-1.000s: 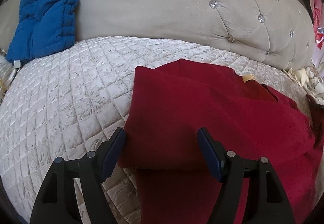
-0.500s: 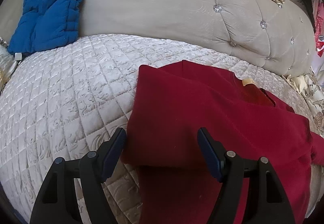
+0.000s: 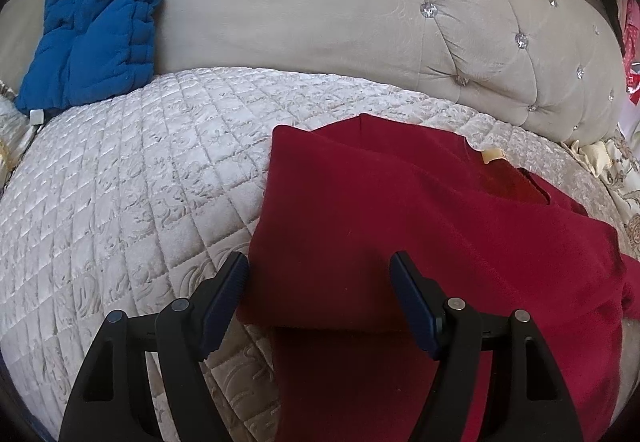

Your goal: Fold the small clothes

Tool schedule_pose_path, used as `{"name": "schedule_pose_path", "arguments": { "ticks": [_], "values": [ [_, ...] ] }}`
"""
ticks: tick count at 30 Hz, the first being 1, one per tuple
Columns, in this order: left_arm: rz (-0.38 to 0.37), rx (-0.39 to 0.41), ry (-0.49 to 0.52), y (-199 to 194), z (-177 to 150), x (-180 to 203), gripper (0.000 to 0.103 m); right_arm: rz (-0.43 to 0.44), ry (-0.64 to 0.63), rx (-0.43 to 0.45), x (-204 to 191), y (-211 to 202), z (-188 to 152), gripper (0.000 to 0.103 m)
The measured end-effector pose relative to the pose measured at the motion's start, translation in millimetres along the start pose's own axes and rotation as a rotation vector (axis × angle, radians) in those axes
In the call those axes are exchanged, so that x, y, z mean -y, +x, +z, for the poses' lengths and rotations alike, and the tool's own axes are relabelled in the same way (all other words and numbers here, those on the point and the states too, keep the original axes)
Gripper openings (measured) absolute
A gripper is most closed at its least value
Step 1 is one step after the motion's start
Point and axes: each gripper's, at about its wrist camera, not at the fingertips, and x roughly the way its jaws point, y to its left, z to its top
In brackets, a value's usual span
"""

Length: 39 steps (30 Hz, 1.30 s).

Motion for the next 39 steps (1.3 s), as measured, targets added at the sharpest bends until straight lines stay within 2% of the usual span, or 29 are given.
{"name": "schedule_pose_path", "arguments": {
  "ticks": [3,5,8,12,16,20,21,24,25,26,27,28,29,31,33,35,39],
  "values": [
    [-0.022,0.016,-0.022,-3,2,-3,0.052,0.050,-0.053,0.127,-24,-49,35,0.006],
    [-0.042,0.036,-0.040,-10,4,-6,0.052,0.091,-0.090,0.162,-42,-74,50,0.006],
    [-0.075,0.078,-0.045,-24,7,-9,0.052,0.166,-0.229,0.161,-94,-98,48,0.006],
    [-0.067,0.121,-0.024,-36,9,-9,0.052,0.315,-0.379,0.115,-175,-111,19,0.006],
    [-0.095,0.115,-0.066,-38,14,-22,0.052,0.467,-0.557,-0.001,-280,-100,-40,0.006],
    [-0.126,0.102,-0.129,-37,17,-36,0.052,0.590,-0.682,-0.185,-371,-60,-136,0.006],
    [-0.128,0.100,-0.137,-36,18,-39,0.052,0.598,-0.714,-0.233,-391,-45,-167,0.006],
    [-0.146,0.097,-0.161,-35,21,-47,0.052,0.589,-0.812,-0.305,-422,-13,-246,0.007],
    [-0.158,0.097,-0.172,-34,22,-49,0.052,0.572,-0.849,-0.335,-428,0,-272,0.012],
    [-0.168,0.094,-0.182,-33,23,-51,0.052,0.546,-0.884,-0.405,-432,15,-297,0.031],
    [-0.178,0.087,-0.190,-30,24,-52,0.052,0.508,-0.908,-0.503,-433,32,-317,0.042],
    [-0.187,0.075,-0.197,-28,24,-53,0.052,0.466,-0.907,-0.592,-426,45,-330,0.049],
    [-0.197,0.065,-0.200,-27,24,-52,0.052,0.462,-0.896,-0.612,-417,45,-333,0.049],
    [-0.214,0.050,-0.192,-25,24,-49,0.052,0.478,-0.869,-0.588,-392,31,-318,0.049],
    [-0.218,0.056,-0.171,-26,24,-43,0.052,0.472,-0.837,-0.537,-364,11,-292,0.055],
    [-0.220,0.057,-0.139,-25,22,-32,0.052,0.441,-0.813,-0.486,-334,-6,-264,0.070],
    [-0.231,0.004,-0.051,-12,19,-1,0.052,0.329,-0.816,-0.400,-281,-30,-209,0.070]
  ]
}}
